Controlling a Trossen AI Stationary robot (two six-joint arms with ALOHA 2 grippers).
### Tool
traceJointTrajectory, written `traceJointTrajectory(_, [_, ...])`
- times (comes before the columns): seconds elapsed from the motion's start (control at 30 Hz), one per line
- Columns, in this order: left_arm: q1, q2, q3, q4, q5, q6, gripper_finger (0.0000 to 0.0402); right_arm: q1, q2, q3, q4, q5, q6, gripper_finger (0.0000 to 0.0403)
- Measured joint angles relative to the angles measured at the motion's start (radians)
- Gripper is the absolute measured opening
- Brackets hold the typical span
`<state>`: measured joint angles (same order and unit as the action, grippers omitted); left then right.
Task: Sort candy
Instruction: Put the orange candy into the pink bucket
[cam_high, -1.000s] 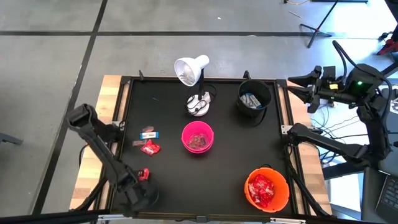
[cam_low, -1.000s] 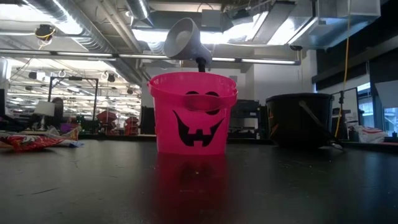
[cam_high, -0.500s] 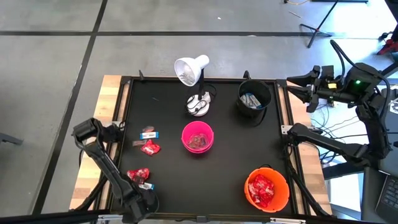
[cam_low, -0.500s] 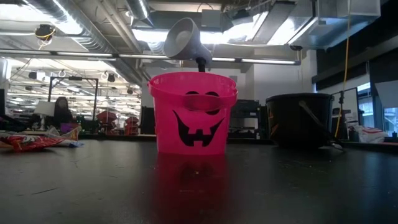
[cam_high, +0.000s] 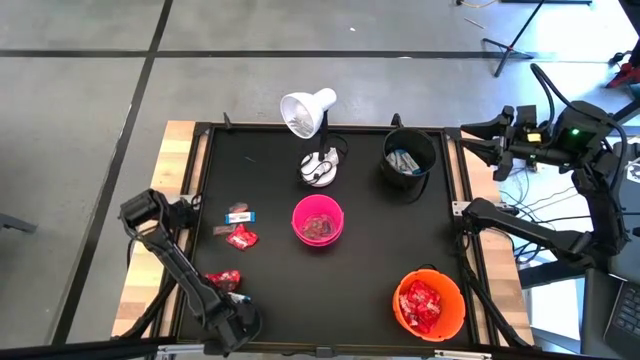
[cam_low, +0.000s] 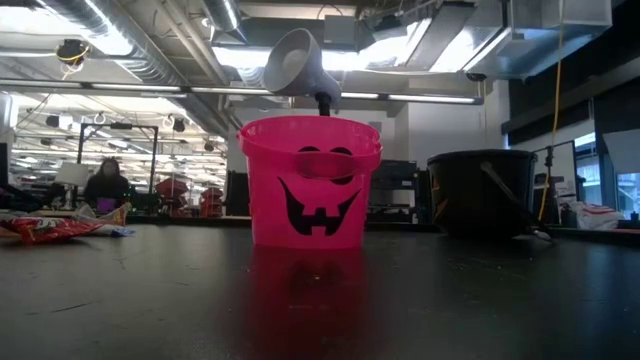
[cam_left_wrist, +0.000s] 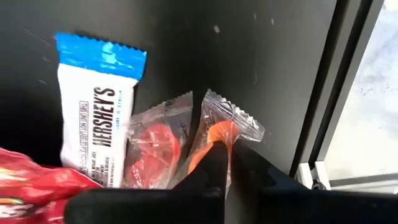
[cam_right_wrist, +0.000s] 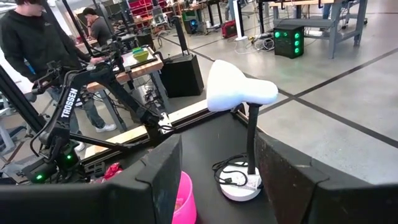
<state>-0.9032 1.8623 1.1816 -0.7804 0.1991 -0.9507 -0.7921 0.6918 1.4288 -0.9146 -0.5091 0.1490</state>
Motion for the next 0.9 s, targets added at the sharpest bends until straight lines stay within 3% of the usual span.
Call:
traceJointTrajectory(0.13, [0.010, -0.030, 0.039, -0.068, -0.057, 0.016, 0.0000, 0.000, 0.000, 0.000, 0.000, 0.000, 0.001, 0.0198])
traceJointTrajectory(0.3, [0.013, -0.058, 0.211, -0.295, -0.195, 0.071, 0.0000, 0.000, 0.001, 0.000, 0.000, 0.002, 0.002, 0.0198])
traceJointTrajectory(0.43, [0.013, -0.084, 0.366, -0.426, -0.404, 0.151, 0.0000, 0.000, 0.010, 0.000, 0.000, 0.005, 0.003, 0.0198])
traceJointTrajectory(0.53, [0.019, -0.116, 0.439, -0.421, -0.595, 0.291, 0.0000, 0.000, 0.019, 0.000, 0.000, 0.002, 0.007, 0.0198])
traceJointTrajectory(0.63, [0.056, -0.158, 0.496, -0.359, -0.708, 0.464, 0.0000, 0.001, 0.032, 0.000, 0.006, -0.014, 0.010, 0.0198])
traceJointTrajectory(0.77, [0.135, -0.220, 0.522, -0.254, -0.737, 0.708, 0.0000, 0.001, 0.053, 0.000, 0.049, -0.052, 0.024, 0.0198])
traceJointTrajectory(0.9, [0.259, -0.281, 0.522, -0.215, -0.660, 0.844, 0.0000, 0.001, 0.068, 0.000, 0.072, -0.061, 0.030, 0.0198])
